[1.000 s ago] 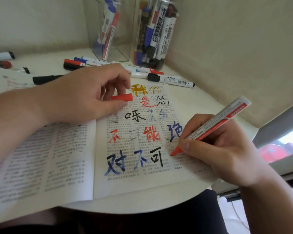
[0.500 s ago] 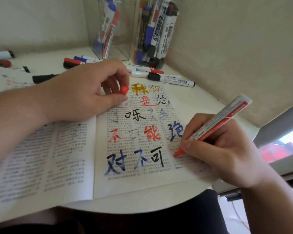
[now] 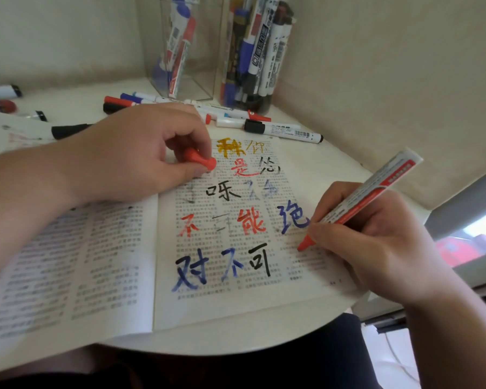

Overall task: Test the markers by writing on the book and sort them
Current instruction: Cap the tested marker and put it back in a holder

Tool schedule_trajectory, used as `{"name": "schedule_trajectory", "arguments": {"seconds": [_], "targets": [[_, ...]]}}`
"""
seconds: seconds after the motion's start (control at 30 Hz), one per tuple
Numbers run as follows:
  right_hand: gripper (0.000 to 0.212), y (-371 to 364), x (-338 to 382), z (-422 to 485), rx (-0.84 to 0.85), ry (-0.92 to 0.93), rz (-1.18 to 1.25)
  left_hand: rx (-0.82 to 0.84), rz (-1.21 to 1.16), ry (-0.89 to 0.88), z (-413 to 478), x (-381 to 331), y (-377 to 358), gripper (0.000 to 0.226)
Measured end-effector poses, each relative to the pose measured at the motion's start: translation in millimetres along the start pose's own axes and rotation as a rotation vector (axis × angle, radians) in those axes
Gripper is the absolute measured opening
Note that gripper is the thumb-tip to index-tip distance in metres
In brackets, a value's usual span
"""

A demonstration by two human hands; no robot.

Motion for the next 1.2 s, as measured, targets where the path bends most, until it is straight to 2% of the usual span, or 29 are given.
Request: {"name": "schedule_trajectory", "arguments": {"seconds": [0.27, 0.37, 0.5, 0.63, 0.7, 0.77, 0.83, 0.93, 1.03, 1.2], "targets": [[0.005, -2, 2, -9, 0.103, 0.034, 0.072, 0.002, 0.040, 0.000, -3, -8, 2, 0.027], [0.005, 0, 1, -9, 0.052, 0.043, 0.041, -0.013, 0.037, 0.041, -4, -9, 2, 0.024], [0.004, 0, 9, -4, 0.128, 0.056, 0.031, -0.060, 0.006, 0.068, -4, -9, 4, 0.024], [0.012, 12, 34, 35, 0.008, 0.179, 0.112, -0.119, -0.235, 0.060, -4, -5, 5, 0.029], [0.016, 11, 51, 69, 0.061, 0.211, 0.120, -0.192, -0.414, 0.064, -4, 1, 8, 0.033], [0.008, 7, 70, 106, 0.153, 0.223, 0.145, -0.255, -0.567, 0.099, -4, 7, 12, 0.036], [0.005, 4, 90, 139, 0.223, 0.240, 0.132, -0.287, -0.625, 0.144, -3, 11, 14, 0.043], [0.006, -2, 105, 169, 0.271, 0.316, -0.010, -0.269, -0.546, 0.174, -1, 14, 14, 0.048], [0.012, -15, 91, 178, 0.302, 0.411, 0.011, -0.202, -0.467, 0.182, 0, 15, 12, 0.047], [0.019, -20, 63, 177, 0.336, 0.351, 0.004, -0.155, -0.426, 0.205, 2, 14, 11, 0.043]]}}
Point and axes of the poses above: each hand's wrist, its own z-axis towards the middle knuckle, its own y-axis out of the back of the hand, x = y × z, the point moved 4 cm from there along z, towards the middle knuckle, and after that the axes turned 11 degrees about x, right-handed, at the moved point
